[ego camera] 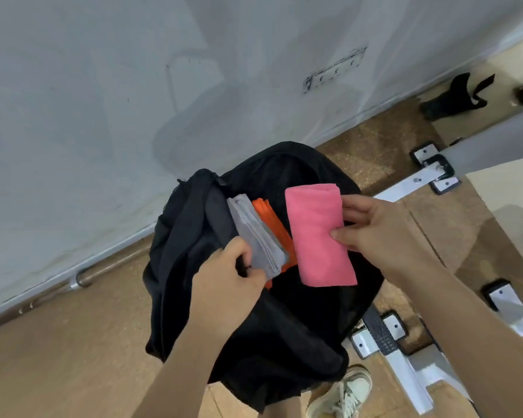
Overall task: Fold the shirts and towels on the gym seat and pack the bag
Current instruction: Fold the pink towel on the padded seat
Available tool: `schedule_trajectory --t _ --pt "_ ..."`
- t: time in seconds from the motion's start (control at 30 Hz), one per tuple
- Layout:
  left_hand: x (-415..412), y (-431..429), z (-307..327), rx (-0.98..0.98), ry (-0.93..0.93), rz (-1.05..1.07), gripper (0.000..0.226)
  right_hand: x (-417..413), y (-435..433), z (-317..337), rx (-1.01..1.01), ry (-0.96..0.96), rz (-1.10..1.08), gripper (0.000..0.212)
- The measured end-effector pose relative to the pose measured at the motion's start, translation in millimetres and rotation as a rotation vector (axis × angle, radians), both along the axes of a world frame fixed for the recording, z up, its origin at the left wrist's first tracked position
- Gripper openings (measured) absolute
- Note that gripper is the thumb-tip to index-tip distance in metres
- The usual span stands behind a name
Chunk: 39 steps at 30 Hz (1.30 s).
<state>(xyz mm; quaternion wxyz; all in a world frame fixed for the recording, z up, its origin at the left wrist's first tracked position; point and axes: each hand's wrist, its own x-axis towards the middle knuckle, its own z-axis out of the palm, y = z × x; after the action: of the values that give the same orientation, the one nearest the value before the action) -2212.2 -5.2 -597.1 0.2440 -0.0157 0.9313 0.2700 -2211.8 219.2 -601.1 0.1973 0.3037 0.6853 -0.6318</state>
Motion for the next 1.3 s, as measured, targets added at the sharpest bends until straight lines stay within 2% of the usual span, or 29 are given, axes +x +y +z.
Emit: schedule_trajectory --t 0.1,0.2,0.3,0.37,0.47,0.53,0.67,0.73,0.83,0.9,1.07,1.2,1.3 --pt "3.0 -15.6 4.2 0.141 -0.057 0.039 0.027 -7.2 -19.2 -6.0 -0.073 0.001 0.06 0.055" --pt "2.0 -20.5 7.2 0.176 -0.073 0.047 0.031 -16.5 -45.0 -6.1 -0.104 0.012 0.176 0.049" --pt "0.5 -21.0 9.5 0.189 -0.069 0.042 0.03 -23.9 -65.3 -7.2 0.116 0.092 0.333 0.046" --pt "-0.9 -19.0 11.7 0.168 -0.063 0.032 0.029 -20.4 -67.8 -11.3 0.272 0.075 0.402 0.045" --pt "-2.4 -15.3 16.1 0.139 -0.054 0.028 0.027 -7.8 -64.1 -6.7 0.328 0.079 0.431 0.046" --pt "-1.6 -14.2 19.4 0.116 -0.033 0.027 0.026 -6.4 -59.7 5.4 0.307 0.136 0.432 0.049" --pt "2.7 -16.6 28.5 0.099 -0.01 0.043 0.024 -27.3 -61.4 18.9 0.038 0.084 0.327 0.05" --pt "5.9 -20.0 35.8 0.088 0.011 0.027 0.025 -32.1 -75.3 7.2 0.123 0.072 0.425 0.048" --pt "11.7 -20.5 48.8 0.087 0.022 -0.003 0.023 -30.5 -100.8 -7.9 0.408 0.06 0.617 0.051" --pt "15.4 -19.4 55.2 0.087 0.02 -0.034 0.019 -27.2 -114.6 -14.5 0.466 0.067 0.641 0.053" --pt "12.5 -17.8 47.6 0.082 -0.039 -0.086 0.02 -27.3 -113.3 -28.4 0.322 0.004 0.532 0.038" --pt "2.7 -2.6 23.0 0.082 -0.058 -0.117 0.033 -25.0 -86.7 -30.6 0.06 -0.05 0.504 0.034" --pt "5.9 6.2 25.2 0.085 0.034 -0.094 0.019 -22.4 -88.3 -26.3 0.055 -0.037 0.51 0.033"
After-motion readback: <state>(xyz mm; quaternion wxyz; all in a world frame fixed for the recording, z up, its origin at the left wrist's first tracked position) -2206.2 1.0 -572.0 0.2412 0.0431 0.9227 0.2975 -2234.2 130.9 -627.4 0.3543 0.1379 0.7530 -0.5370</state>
